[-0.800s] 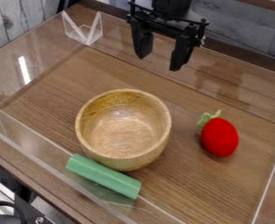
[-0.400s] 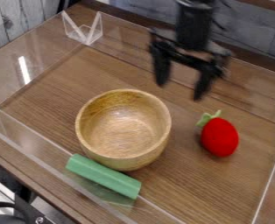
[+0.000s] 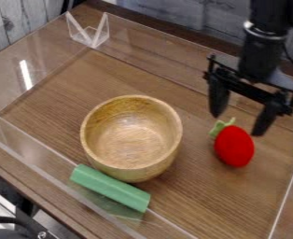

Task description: Move the red fruit to the left

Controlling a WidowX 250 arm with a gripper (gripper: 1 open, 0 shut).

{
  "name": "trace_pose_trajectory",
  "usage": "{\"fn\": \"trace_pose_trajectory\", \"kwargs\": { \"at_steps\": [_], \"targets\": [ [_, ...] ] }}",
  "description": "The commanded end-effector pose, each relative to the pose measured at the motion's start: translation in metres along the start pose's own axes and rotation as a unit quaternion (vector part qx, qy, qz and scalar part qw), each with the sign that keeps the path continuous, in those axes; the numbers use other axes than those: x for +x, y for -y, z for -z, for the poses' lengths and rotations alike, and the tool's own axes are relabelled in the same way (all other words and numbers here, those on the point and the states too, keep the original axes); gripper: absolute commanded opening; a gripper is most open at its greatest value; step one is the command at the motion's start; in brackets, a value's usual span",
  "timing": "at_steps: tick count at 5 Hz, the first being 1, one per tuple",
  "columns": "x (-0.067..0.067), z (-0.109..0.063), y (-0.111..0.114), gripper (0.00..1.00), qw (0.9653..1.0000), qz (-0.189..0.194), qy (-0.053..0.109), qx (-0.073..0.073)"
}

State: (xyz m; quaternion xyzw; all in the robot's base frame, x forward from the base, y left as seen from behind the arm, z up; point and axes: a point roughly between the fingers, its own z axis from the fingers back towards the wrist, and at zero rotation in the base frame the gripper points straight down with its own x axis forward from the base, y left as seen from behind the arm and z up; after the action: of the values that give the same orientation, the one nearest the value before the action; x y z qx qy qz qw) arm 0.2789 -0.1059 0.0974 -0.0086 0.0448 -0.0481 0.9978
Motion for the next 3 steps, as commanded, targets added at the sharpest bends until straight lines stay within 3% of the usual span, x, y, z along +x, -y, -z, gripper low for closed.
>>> {"fn": "trace_pose_trajectory", "kwargs": {
  "at_steps": [1, 2, 3],
  "targets": [
    [0.004, 0.005, 0.014, 1.0, 0.9991, -0.024, 0.034, -0.008],
    [0.003, 0.027, 0.017, 1.0, 0.9976, -0.049, 0.047, -0.013],
    [0.007, 0.024, 0.012, 1.0, 0.9951, -0.073, 0.066, -0.007]
  ]
}}
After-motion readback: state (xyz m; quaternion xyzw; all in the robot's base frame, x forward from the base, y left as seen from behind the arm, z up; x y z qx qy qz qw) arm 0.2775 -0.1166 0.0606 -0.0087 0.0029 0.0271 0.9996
